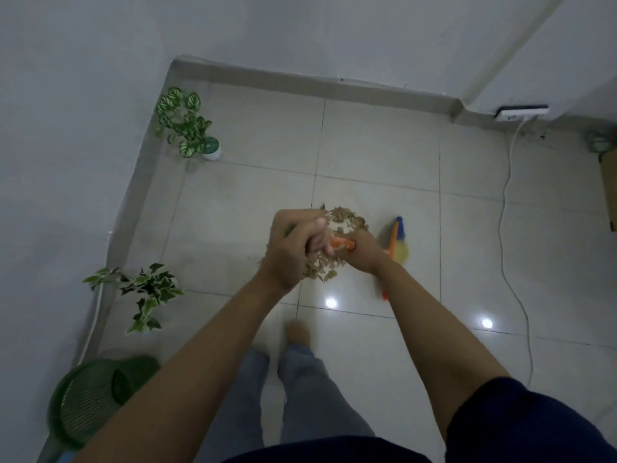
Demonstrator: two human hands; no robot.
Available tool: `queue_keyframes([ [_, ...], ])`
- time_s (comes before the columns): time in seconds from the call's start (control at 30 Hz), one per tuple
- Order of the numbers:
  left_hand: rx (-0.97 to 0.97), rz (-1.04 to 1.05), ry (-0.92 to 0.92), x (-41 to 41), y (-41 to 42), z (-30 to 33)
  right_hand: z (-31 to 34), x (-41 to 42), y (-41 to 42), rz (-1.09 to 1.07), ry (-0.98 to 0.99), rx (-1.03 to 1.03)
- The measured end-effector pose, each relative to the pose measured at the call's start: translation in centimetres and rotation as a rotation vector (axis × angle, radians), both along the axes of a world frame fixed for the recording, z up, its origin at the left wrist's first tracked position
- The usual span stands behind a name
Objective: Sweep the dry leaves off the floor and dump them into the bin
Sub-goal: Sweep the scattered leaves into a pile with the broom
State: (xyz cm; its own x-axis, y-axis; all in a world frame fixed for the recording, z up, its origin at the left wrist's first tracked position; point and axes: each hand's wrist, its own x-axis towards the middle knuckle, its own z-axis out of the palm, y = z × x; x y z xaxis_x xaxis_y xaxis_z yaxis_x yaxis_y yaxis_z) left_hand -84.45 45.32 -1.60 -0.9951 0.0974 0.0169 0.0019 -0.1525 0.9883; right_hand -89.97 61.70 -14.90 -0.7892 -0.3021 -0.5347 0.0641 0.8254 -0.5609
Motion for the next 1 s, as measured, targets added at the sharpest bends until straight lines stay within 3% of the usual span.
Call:
queue_keyframes([
  [0.37, -0.029, 0.214, 0.079, 2.2, -8.2, 3.1, 1.7, -0.6, -11.9, 0.226, 0.063, -0.189],
  [0.63, 0.106, 0.141, 0.188, 1.9, -8.8, 6.8, 5.4, -0.1, -9.1, 0.163, 0.295, -0.244],
  [0.87, 0.055, 0.077, -0.003, 2.5, -2.7, 1.7, 0.6, 0.3, -2.6, 0.137, 0.082, -0.11],
  [1.0, 0.003, 0.136, -0.022, 2.9, -3.8, 1.0, -1.1, 1.1, -5.8, 0.195, 0.034, -0.1],
])
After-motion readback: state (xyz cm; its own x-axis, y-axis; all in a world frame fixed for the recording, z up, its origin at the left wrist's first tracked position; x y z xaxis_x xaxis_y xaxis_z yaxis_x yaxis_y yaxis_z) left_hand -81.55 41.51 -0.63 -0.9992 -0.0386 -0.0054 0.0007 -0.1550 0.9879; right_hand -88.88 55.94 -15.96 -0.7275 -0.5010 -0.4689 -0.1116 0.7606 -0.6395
